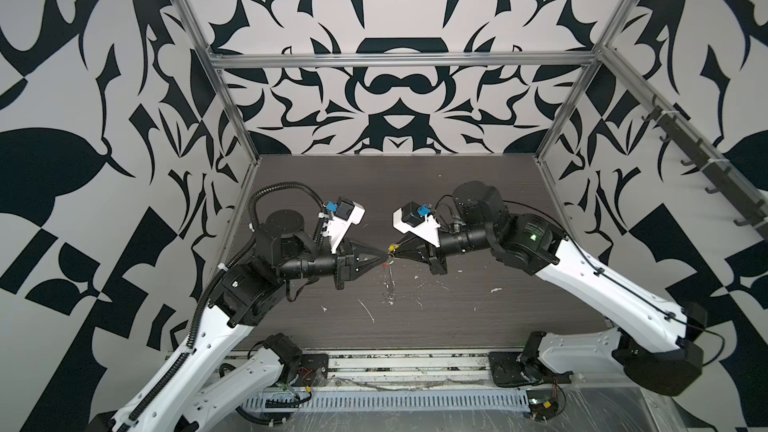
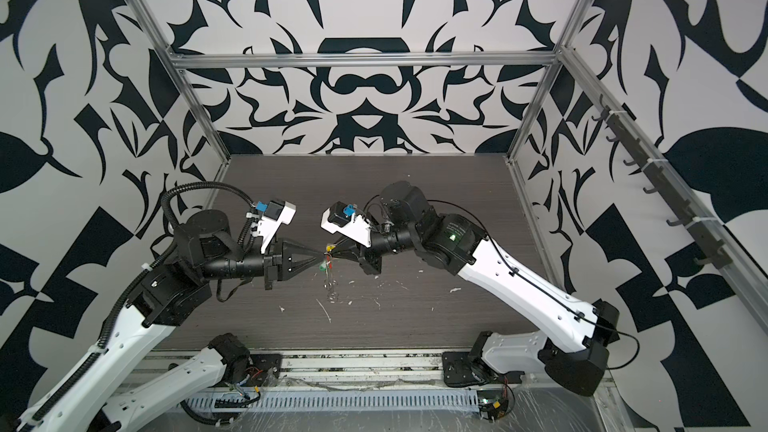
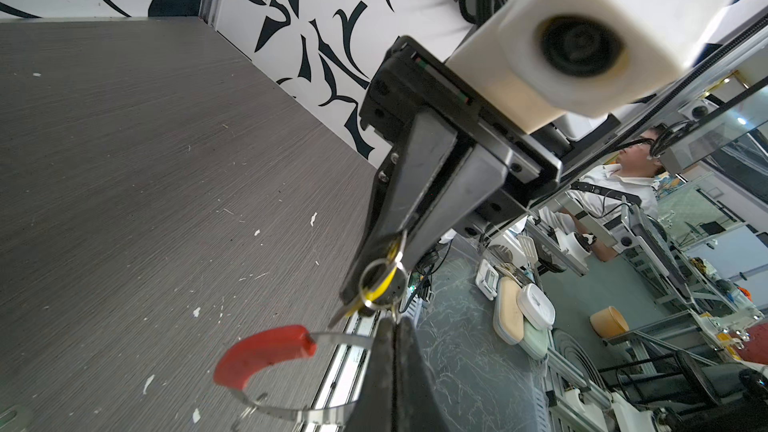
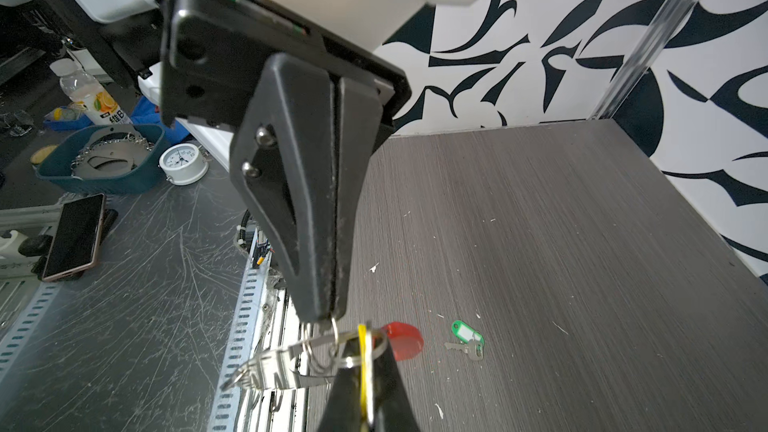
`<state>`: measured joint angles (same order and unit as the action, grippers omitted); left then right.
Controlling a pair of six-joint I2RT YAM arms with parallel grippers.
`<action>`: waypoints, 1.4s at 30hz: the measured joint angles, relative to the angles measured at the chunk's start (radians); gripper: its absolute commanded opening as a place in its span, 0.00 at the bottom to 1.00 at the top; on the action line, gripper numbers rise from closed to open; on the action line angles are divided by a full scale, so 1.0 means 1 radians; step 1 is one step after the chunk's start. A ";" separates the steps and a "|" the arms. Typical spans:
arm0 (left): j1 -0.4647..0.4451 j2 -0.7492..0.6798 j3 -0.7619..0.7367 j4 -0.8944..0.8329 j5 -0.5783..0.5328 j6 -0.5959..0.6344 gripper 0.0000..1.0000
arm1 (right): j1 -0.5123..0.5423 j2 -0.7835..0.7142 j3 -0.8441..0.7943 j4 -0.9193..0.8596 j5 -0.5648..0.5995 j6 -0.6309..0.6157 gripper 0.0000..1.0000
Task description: Remove the keys from the keyring
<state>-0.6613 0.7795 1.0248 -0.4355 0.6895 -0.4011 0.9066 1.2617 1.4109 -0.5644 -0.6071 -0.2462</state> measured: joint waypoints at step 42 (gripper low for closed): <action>0.009 -0.069 -0.036 0.080 0.065 -0.018 0.00 | -0.120 0.187 0.120 -0.059 -0.536 0.069 0.00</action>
<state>-0.6525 0.7105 0.9886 -0.3557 0.7544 -0.4194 0.7868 1.4487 1.5307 -0.6235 -1.1431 -0.1768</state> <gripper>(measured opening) 0.041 0.074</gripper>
